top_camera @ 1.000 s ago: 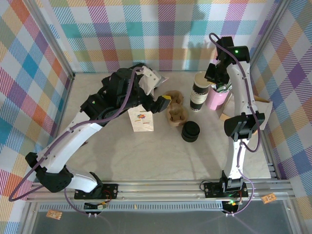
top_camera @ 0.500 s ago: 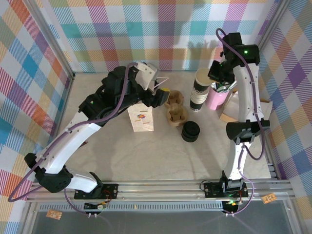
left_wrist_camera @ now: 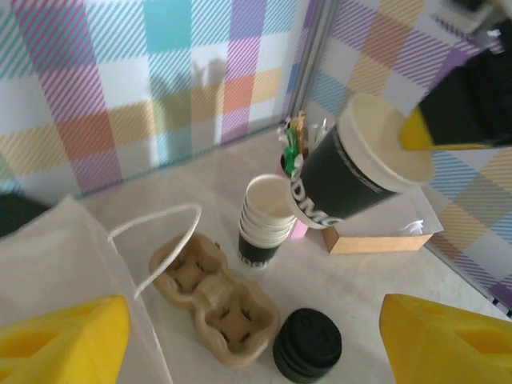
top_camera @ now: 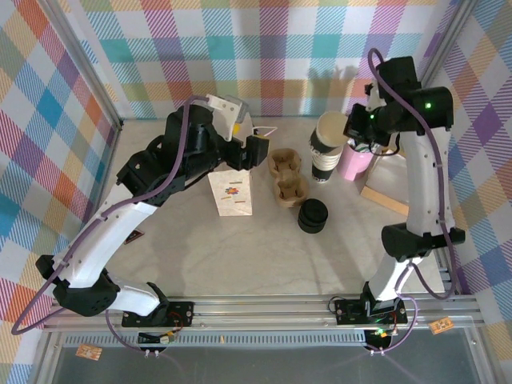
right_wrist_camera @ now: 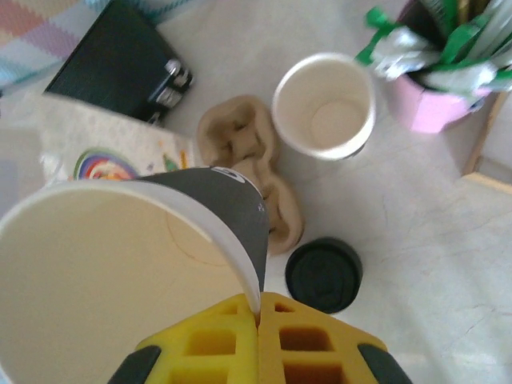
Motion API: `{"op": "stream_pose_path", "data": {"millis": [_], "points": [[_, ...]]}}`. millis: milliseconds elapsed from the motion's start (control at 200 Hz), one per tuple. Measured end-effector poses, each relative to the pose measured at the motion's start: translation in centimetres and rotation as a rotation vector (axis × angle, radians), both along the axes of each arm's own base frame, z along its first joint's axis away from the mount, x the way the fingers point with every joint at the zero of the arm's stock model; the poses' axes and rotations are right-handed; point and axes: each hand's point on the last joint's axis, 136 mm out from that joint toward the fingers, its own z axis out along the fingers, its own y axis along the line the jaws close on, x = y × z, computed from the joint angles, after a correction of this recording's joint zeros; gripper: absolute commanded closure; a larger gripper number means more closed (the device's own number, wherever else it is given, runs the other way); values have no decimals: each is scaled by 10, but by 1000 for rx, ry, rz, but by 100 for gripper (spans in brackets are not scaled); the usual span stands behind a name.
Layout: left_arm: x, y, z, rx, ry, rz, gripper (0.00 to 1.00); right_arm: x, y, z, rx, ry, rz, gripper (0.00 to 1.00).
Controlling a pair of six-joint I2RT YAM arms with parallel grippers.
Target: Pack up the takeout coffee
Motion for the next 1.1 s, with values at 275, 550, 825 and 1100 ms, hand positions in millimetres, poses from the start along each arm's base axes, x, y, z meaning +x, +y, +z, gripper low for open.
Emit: {"op": "stream_pose_path", "data": {"millis": [275,550,825,1100], "points": [[-20,24,-28,-56,152,76,28,-63,54,-24,-50,86,216,100],[-46,47,-73,-71,252,105,31,-134,65,-94,-172,258,386,100],[-60,59,-141,-17,369,148,34,-153,79,-169,-215,359,465,100],[-69,76,-168,-8,399,200,34,-134,102,-206,-211,314,506,100]]}}
